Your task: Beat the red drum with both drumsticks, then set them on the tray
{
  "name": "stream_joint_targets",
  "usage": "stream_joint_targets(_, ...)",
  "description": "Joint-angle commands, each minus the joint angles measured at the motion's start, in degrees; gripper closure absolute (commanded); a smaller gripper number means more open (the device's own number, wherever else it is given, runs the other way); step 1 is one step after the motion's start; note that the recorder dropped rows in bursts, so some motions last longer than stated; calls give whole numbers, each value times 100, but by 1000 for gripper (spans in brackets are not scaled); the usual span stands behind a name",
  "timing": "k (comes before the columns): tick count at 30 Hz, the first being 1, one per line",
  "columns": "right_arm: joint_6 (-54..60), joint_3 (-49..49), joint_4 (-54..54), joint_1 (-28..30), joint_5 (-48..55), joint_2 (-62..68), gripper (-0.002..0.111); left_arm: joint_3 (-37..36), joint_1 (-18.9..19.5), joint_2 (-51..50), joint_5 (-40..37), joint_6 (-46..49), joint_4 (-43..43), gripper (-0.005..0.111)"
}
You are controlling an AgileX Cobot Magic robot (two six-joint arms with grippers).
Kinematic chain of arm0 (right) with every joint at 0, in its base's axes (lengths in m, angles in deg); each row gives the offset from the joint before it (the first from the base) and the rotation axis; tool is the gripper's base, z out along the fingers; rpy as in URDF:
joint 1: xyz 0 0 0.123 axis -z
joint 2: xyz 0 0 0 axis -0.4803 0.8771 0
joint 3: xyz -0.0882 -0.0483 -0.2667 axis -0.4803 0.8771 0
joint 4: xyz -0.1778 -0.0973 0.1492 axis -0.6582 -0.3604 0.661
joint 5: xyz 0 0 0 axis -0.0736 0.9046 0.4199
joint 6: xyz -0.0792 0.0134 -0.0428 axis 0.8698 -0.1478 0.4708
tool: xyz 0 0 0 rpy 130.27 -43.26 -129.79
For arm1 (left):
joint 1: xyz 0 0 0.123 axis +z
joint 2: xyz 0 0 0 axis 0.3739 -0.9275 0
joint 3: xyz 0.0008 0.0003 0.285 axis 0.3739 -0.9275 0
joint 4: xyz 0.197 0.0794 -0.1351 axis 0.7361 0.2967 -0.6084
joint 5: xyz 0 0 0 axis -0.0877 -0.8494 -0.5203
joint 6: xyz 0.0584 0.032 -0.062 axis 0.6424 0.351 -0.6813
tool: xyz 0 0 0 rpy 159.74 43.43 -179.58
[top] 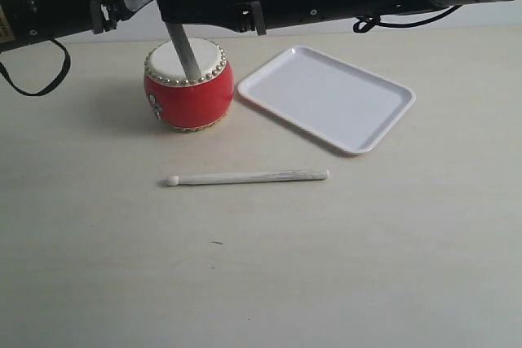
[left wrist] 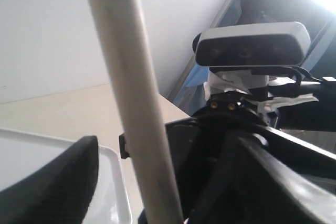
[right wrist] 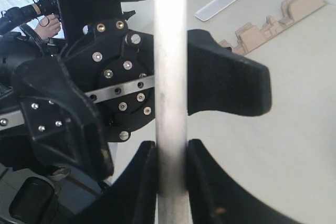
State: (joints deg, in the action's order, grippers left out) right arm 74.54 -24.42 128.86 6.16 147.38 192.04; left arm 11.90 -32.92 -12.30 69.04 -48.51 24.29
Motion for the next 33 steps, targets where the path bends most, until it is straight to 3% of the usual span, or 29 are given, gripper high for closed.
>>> stream_joint_targets(1,-128,8,64,-12,58,-11,108,30,-30,-5,-11,-1,-67,38)
stream_joint_targets(5,-128,8,64,-12,58,-11,108,30,-30,-5,-11,-30,-78,44)
stream_joint_targets(15,-132,8,41,-12,58,-11,108,30,-30,-5,0,-41,-78,107)
stream_joint_targets(22,-132,8,-39,-12,58,-11,107,30,-30,-5,0,-41,-68,107)
stream_joint_targets(27,-25,8,-98,-12,58,-11,85,30,-17,-5,0,-41,-33,107)
stream_joint_targets(33,-9,8,-167,37,58,-21,39,30,201,35,10,-183,170,107)
